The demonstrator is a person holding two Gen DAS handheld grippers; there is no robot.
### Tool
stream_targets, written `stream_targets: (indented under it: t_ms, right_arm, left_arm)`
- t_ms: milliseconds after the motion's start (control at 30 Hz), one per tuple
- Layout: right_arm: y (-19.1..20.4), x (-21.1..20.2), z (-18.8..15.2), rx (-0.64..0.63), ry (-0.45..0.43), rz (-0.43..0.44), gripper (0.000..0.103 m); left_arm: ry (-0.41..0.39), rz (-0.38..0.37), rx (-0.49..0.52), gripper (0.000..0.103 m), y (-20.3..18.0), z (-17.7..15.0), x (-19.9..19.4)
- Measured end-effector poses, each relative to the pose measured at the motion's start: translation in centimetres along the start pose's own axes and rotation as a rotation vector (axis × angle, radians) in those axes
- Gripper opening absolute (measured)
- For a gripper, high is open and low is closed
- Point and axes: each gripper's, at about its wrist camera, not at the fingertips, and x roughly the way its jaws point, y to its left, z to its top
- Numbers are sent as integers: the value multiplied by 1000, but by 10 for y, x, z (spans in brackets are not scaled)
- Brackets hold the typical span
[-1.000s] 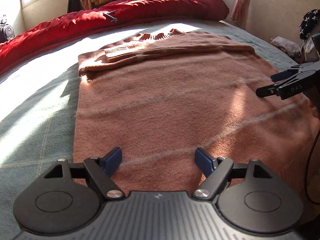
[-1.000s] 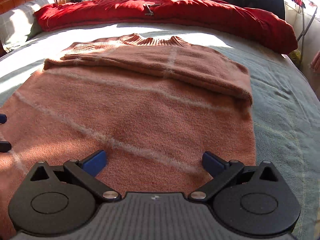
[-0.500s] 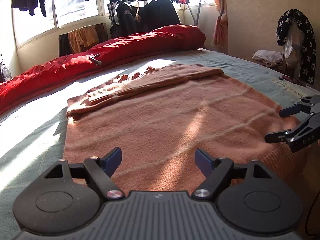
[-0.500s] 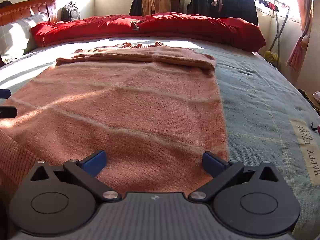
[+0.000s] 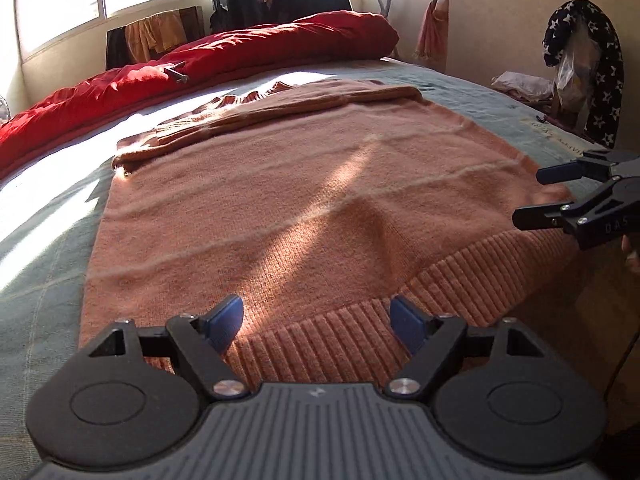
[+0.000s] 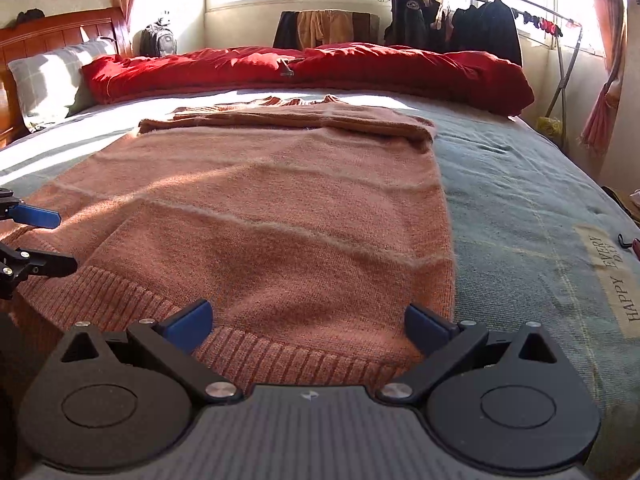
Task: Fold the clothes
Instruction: 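Move the right gripper over the sweater body toward the ribbed hem, then bring both open grippers to the ribbed hem edge of the sweater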
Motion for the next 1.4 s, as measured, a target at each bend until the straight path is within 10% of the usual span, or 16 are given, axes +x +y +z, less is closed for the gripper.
stream_targets:
  t_ms: [267,567,933,1400]
  right_arm:
    - [53,22,44,-152,-90,159,103]
    - [44,13,-9,-105,-54,199,103]
    - [42,22,40,-74,-133,333,103]
    - [-12,-12,-28,-65,-59,132,103]
  left_arm:
    - [-35,71,-15,81,8,20,20]
    - [-68,47,-174,84,21,-38,-21]
    - [-111,36,-166,84,42,22,16]
    - [-59,126,-196,86,52,-36,-21]
